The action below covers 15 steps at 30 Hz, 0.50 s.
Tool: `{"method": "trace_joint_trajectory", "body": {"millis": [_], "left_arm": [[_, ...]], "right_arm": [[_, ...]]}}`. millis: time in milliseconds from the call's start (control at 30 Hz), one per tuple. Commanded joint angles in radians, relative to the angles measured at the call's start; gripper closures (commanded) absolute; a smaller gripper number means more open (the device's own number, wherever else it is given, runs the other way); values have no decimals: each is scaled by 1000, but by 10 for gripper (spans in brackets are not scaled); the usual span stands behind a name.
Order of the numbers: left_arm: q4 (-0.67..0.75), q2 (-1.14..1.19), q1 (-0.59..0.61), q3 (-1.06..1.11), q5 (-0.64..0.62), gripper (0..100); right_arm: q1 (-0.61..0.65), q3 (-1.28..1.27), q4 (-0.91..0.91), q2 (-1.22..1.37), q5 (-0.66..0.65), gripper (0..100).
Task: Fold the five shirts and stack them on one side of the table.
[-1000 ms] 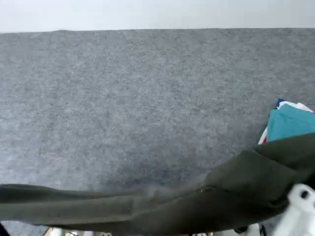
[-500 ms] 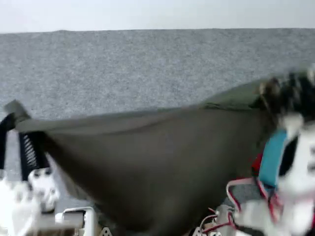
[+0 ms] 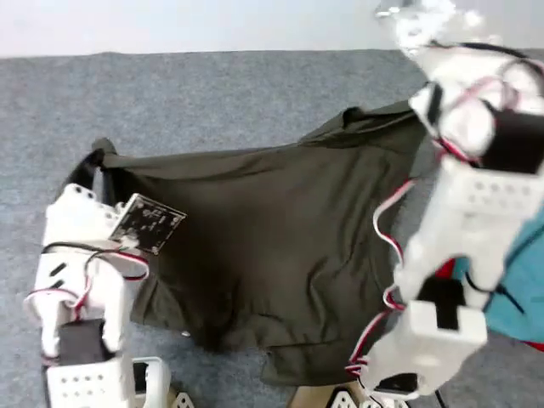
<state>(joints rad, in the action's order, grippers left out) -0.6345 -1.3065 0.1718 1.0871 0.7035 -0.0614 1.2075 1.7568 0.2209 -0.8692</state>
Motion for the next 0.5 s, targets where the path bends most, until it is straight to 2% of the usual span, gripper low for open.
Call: {"method": "trace_joint_trajectory", "body": {"millis": [0,167,300,467], "left_arm": [[147,-2,3,110,21,995],[166,98,5,119,-3,996],[158,261,5,-8,-143,996],[132,535,3,-206,-187,996]], "right_arm": [[45,11,31,77,-2,988],[99,17,16,199,92,988],[142,17,-13,249,155,988],[171,17,-84,285,167,988]]}}
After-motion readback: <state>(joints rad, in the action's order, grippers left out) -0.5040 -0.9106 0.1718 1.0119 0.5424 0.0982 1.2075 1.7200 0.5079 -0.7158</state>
